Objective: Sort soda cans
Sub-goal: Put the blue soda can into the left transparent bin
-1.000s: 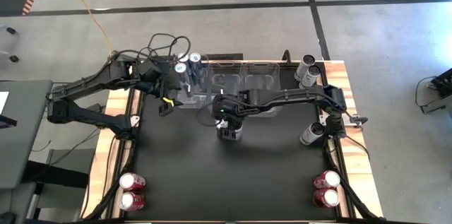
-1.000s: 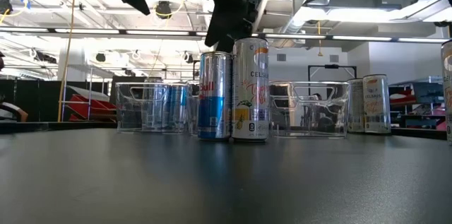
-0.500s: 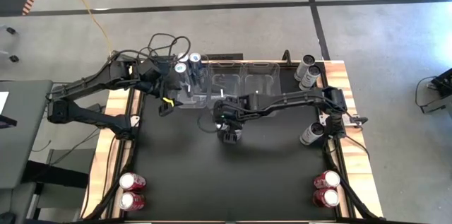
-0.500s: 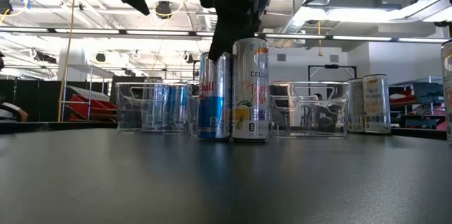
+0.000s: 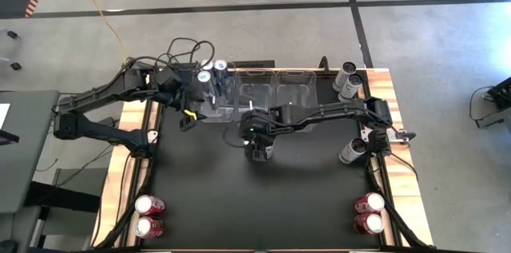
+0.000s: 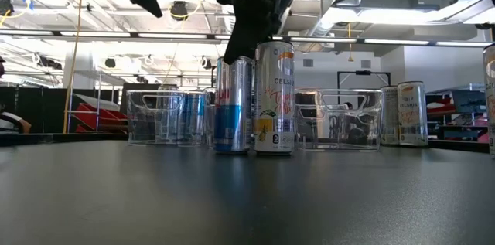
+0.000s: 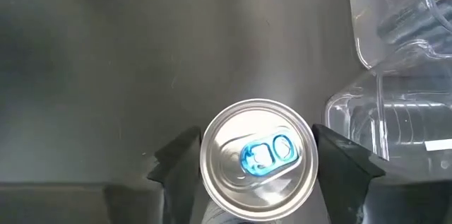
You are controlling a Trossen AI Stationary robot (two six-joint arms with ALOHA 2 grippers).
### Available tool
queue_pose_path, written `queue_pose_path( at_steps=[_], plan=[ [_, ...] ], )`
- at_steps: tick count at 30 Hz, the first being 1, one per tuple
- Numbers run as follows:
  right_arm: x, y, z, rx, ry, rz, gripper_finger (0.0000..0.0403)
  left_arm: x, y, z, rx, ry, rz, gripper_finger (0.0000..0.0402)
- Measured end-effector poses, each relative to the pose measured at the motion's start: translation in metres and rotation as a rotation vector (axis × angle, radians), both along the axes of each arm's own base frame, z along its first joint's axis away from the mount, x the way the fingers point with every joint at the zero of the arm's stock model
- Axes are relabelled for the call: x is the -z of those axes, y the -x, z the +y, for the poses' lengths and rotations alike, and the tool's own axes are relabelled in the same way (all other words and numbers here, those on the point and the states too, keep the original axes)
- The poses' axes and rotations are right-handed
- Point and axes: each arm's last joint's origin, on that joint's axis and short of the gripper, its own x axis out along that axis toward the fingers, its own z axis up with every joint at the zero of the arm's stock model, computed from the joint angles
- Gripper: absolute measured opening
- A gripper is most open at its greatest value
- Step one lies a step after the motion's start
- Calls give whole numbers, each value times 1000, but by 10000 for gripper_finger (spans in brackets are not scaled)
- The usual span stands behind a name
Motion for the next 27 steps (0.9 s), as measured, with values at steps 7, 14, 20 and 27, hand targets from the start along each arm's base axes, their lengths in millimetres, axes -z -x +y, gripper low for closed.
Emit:
queue_pose_path(
  at_steps=[7, 14, 20, 27],
  plan=[
    [-2, 0, 1, -4, 2, 0, 221, 1, 2, 0, -37, -5, 21, 301],
    [-40, -6, 4, -67, 47, -79, 222, 2, 12, -2, -58, 15, 106, 301],
    [-72, -9, -13, -82, 106, -173, 223, -4, 19, -3, -92, -7, 132, 301],
    [-97, -9, -36, -74, 159, -251, 223, -12, 28, -3, -135, -27, 92, 301]
  ],
)
